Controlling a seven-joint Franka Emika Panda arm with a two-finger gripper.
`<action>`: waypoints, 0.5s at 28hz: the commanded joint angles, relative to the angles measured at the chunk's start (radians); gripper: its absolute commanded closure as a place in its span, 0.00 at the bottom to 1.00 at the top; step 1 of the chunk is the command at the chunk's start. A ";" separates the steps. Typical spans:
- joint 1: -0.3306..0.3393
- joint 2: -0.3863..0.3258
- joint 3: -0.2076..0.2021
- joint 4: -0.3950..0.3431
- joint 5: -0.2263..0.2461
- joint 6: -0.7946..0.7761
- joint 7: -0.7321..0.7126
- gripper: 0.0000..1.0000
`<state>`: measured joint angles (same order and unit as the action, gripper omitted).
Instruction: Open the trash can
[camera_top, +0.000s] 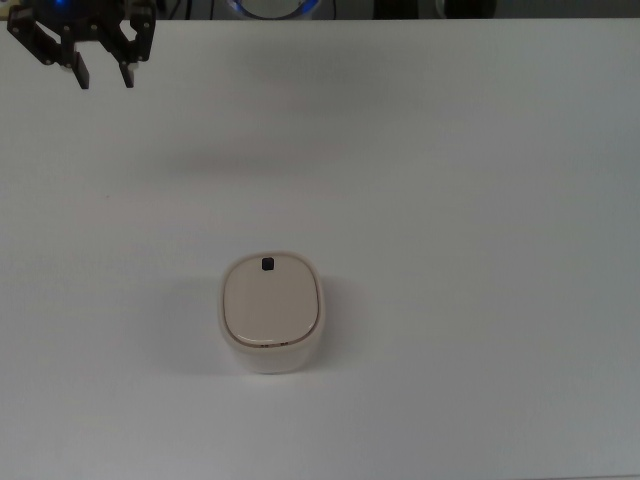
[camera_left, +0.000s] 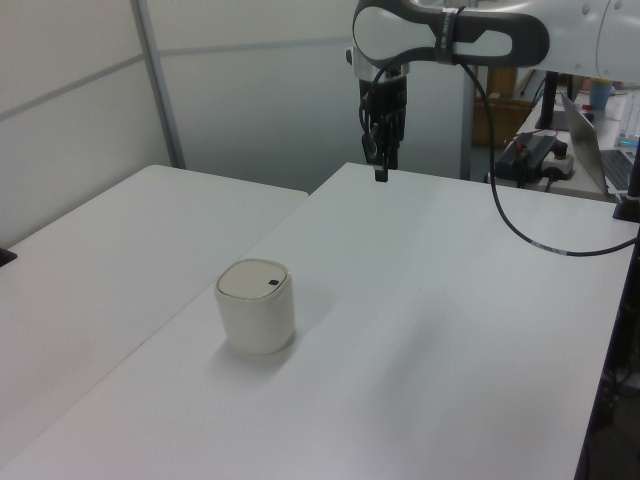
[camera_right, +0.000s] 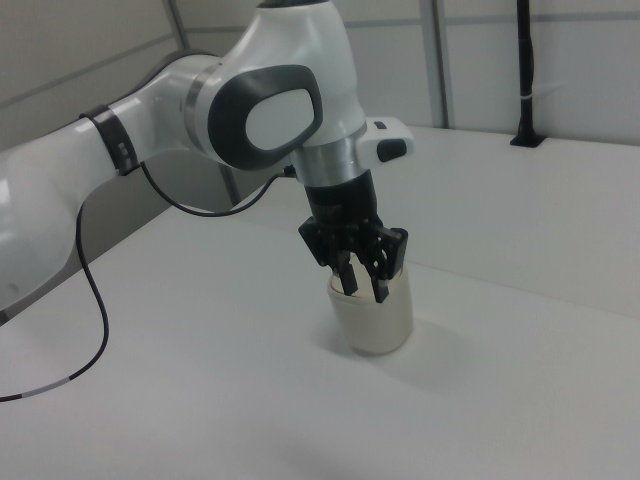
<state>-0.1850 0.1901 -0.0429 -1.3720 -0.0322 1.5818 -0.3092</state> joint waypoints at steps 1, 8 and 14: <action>0.013 -0.031 -0.002 -0.002 -0.017 -0.060 -0.018 1.00; 0.015 -0.026 0.015 -0.004 0.005 -0.056 -0.014 1.00; 0.015 -0.015 0.038 -0.004 0.054 -0.036 -0.019 1.00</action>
<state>-0.1771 0.1734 -0.0102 -1.3717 -0.0226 1.5406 -0.3092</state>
